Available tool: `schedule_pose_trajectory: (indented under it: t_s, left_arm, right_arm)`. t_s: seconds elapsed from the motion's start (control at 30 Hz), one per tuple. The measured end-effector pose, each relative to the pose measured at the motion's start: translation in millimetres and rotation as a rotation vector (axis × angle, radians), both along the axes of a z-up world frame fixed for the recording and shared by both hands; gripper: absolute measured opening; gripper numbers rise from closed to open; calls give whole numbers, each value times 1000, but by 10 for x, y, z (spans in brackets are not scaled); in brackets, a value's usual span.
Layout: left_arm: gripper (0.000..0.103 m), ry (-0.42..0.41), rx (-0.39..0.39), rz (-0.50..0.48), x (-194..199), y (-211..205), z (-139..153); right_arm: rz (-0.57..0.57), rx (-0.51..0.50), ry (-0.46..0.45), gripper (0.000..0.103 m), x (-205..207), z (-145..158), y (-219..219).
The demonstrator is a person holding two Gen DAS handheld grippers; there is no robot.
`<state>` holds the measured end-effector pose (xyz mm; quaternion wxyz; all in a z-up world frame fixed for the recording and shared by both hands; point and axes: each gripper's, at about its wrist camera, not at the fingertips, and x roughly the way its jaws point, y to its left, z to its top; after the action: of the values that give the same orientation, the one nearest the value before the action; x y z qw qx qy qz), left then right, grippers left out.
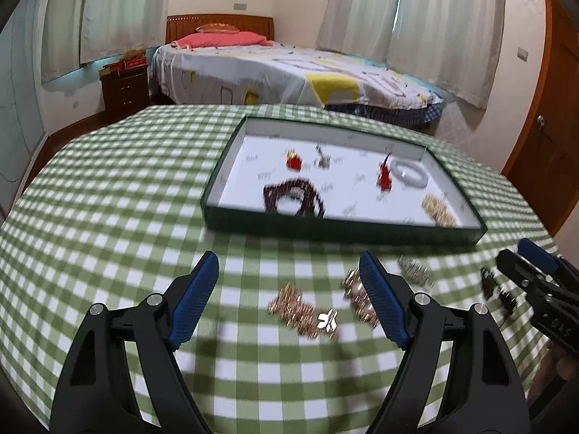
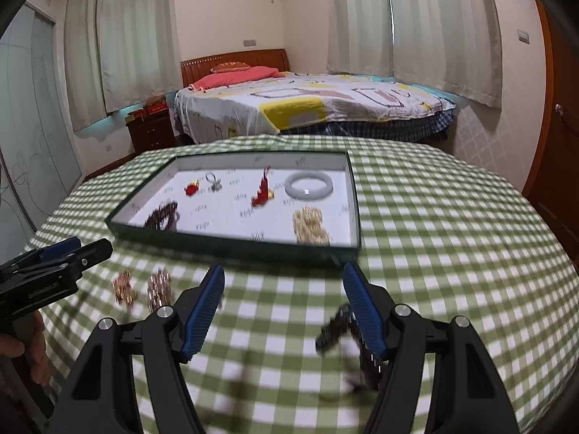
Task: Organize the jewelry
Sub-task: 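Move the left tool to the gold chain and grasp it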
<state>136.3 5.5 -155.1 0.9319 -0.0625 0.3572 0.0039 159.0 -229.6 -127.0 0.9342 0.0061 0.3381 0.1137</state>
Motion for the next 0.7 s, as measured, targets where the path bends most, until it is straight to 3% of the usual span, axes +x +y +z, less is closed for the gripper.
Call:
schedule_pose_trajectory:
  t_s: [0.13,0.3,0.4,0.47,0.53,0.6,0.7]
  left_arm:
    - [69,52,-8,-2,32,-12,-148]
    - [67,104,0,-8,98,-44,-263]
    - [59,143,7,-21,136,-61,-344]
    - [56,135,27,-30,126,-76,-345]
    - [46,133,27,-40,117,-65,-346]
    - [28,128,39,-50,102,-48,-349]
    - [18,123,33,-72,71,-16,-347]
  right_arm:
    - [-1,-2,35,66,-64,-137,-31]
    - [8,1,45,66,-96,-201,-10]
    - [9,4,41,66,-114,-199,-10]
    - [6,8,43,66,-124,-209,-18]
    - [4,9,46,66,-122,-216,-26]
    - [3,10,47,66,-119,-214,-33]
    - [2,10,48,66,-114,-217,-35]
